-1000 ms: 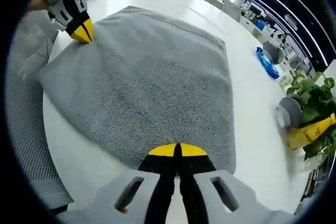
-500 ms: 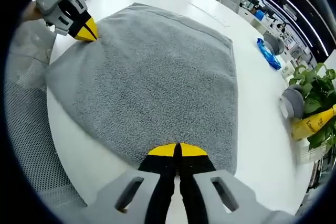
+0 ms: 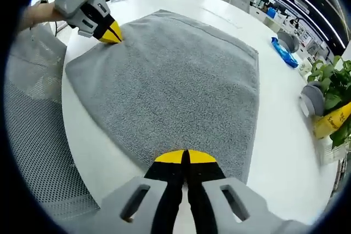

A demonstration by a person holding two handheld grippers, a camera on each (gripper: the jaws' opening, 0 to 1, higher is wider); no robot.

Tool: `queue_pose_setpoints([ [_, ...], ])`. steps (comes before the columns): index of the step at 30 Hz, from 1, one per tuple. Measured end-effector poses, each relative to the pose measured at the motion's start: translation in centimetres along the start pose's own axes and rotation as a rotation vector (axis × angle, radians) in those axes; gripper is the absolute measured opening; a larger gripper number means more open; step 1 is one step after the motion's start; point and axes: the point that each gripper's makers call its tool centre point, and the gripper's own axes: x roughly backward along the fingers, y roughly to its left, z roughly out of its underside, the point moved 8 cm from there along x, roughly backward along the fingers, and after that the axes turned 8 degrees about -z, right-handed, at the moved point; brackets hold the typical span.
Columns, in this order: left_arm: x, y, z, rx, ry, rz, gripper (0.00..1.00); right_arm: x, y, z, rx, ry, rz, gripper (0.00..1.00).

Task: Fold the towel on the table until its edges align and the towel forms a compact rectangular stack.

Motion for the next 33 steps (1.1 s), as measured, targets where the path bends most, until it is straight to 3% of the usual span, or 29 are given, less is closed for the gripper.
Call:
queue_pose_setpoints([
  [8, -0.4, 0.8, -0.2, -0.021, 0.013, -0.004, 0.01, 0.0, 1.2, 0.0, 0.028, -0.002, -0.002, 0.0],
  [11, -0.5, 0.9, -0.2, -0.028, 0.015, -0.005, 0.01, 0.0, 1.6, 0.0, 0.09, 0.011, 0.006, 0.0],
  [15, -0.7, 1.1, -0.3, -0.046, 0.021, -0.002, 0.01, -0.1, 1.9, -0.2, 0.11, 0.021, 0.012, 0.0],
  [24, -1.3, 2.0, -0.5, -0.058, 0.03, 0.002, 0.01, -0.2, 2.4, -0.2, 0.081, -0.005, -0.002, 0.0],
  [33, -1.7, 2.8, -0.5, -0.057, 0.042, -0.002, 0.01, -0.3, 3.6, -0.5, 0.107, -0.003, -0.012, 0.0],
])
